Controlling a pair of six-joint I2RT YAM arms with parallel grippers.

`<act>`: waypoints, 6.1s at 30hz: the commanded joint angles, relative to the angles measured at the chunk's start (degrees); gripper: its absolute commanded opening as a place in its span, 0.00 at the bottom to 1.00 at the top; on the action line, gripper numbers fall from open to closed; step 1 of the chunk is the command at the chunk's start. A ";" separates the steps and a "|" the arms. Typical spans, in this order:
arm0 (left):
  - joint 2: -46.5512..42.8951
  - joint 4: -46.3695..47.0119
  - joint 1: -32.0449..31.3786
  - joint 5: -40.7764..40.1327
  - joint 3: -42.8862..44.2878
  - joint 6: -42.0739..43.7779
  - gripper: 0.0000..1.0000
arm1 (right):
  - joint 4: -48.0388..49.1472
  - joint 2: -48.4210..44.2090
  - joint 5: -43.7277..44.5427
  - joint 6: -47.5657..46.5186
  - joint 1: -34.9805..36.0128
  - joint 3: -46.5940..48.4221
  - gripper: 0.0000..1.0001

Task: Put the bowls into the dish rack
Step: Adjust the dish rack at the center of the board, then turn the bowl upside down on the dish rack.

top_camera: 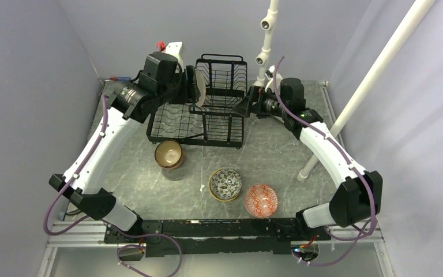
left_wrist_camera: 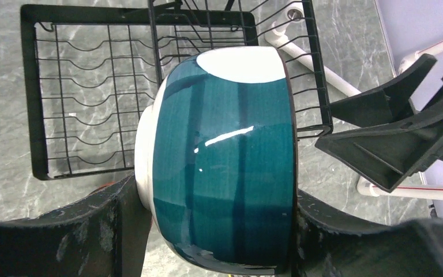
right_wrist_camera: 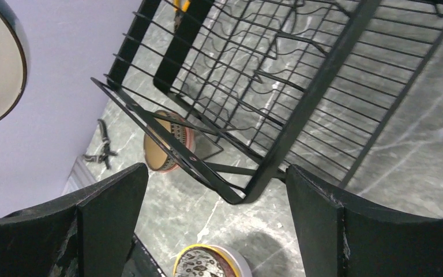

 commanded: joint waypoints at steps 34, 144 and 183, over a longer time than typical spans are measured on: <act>15.44 3.27 0.02 -9.69 13.34 14.75 0.03 | 12.23 -4.08 -16.04 7.64 -5.52 -6.51 0.77; 17.23 -1.84 -8.49 -10.51 9.27 21.51 0.92 | 7.70 -7.03 -14.48 4.63 -6.42 -10.43 0.80; 4.57 2.55 -8.50 -6.55 -4.08 23.85 0.77 | 6.34 -5.35 -14.23 2.96 -6.55 -5.86 0.81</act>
